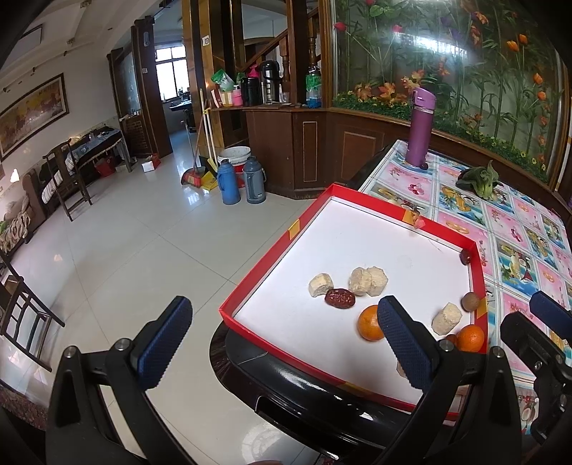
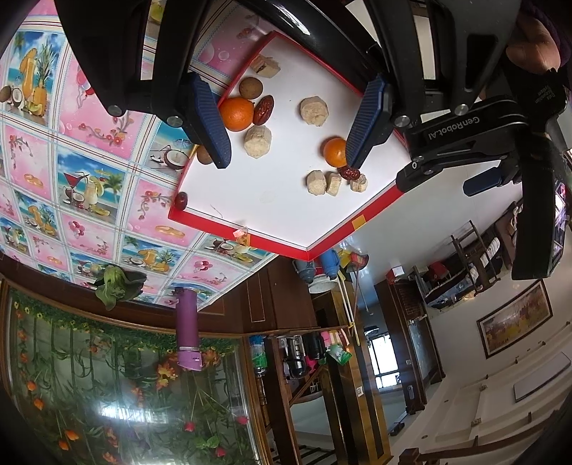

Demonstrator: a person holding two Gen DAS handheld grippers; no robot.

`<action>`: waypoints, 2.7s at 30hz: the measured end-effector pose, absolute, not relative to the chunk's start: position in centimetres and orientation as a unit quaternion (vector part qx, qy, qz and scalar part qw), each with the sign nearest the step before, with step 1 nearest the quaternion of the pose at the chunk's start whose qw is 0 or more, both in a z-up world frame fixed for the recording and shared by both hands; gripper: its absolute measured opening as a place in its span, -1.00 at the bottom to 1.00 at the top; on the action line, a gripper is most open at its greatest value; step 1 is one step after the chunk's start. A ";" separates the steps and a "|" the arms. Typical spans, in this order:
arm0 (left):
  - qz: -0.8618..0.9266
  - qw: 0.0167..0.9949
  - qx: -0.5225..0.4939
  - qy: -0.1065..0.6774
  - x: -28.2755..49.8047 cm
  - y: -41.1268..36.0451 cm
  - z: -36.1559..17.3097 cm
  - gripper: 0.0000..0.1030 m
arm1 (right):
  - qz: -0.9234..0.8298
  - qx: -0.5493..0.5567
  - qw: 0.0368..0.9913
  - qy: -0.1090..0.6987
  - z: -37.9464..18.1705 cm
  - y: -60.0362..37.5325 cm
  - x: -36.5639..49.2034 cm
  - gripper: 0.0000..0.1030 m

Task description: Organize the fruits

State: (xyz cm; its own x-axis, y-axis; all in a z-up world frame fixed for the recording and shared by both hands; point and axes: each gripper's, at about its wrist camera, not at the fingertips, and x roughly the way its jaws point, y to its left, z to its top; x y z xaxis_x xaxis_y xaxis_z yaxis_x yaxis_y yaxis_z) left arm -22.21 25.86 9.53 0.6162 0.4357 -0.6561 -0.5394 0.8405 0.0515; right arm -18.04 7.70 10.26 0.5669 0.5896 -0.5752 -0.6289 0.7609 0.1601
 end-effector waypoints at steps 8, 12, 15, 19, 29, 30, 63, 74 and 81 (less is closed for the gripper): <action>0.273 0.895 -0.082 0.344 -22.2 26.7 9.0 1.00 | 0.345 -0.037 0.882 0.318 10.1 8.4 -18.1 0.29; 0.273 0.894 -0.084 0.347 -22.2 27.1 8.7 1.00 | 0.346 -0.039 0.882 0.319 10.2 8.8 -18.1 0.29; 0.274 0.892 -0.087 0.348 -22.3 27.5 8.6 1.00 | 0.346 -0.040 0.882 0.318 10.2 9.0 -18.0 0.29; 0.275 0.891 -0.091 0.350 -22.4 27.9 8.4 1.00 | 0.346 -0.041 0.882 0.319 10.2 9.3 -17.9 0.29; 0.275 0.890 -0.092 0.351 -22.4 28.1 8.4 1.00 | 0.349 -0.046 0.879 0.321 10.0 9.8 -18.1 0.29; 0.275 0.890 -0.092 0.351 -22.4 28.1 8.3 1.00 | 0.349 -0.047 0.879 0.321 10.0 9.8 -18.1 0.29; 0.277 0.893 -0.083 0.346 -22.4 27.6 9.7 1.00 | 0.348 -0.043 0.883 0.313 10.5 9.2 -18.0 0.29; 0.275 0.892 -0.081 0.348 -22.5 27.5 9.6 1.00 | 0.348 -0.040 0.882 0.316 10.3 9.1 -18.3 0.30; 0.272 0.892 -0.082 0.352 -22.7 27.3 9.2 1.00 | 0.348 -0.039 0.882 0.316 10.3 9.1 -18.2 0.32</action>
State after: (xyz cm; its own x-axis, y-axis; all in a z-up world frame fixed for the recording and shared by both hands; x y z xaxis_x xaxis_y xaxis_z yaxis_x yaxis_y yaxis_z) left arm -22.67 27.35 9.23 0.6040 0.4280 -0.6723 -0.5437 0.8381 0.0451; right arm -18.25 9.05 10.34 0.5586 0.5889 -0.5841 -0.6387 0.7547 0.1500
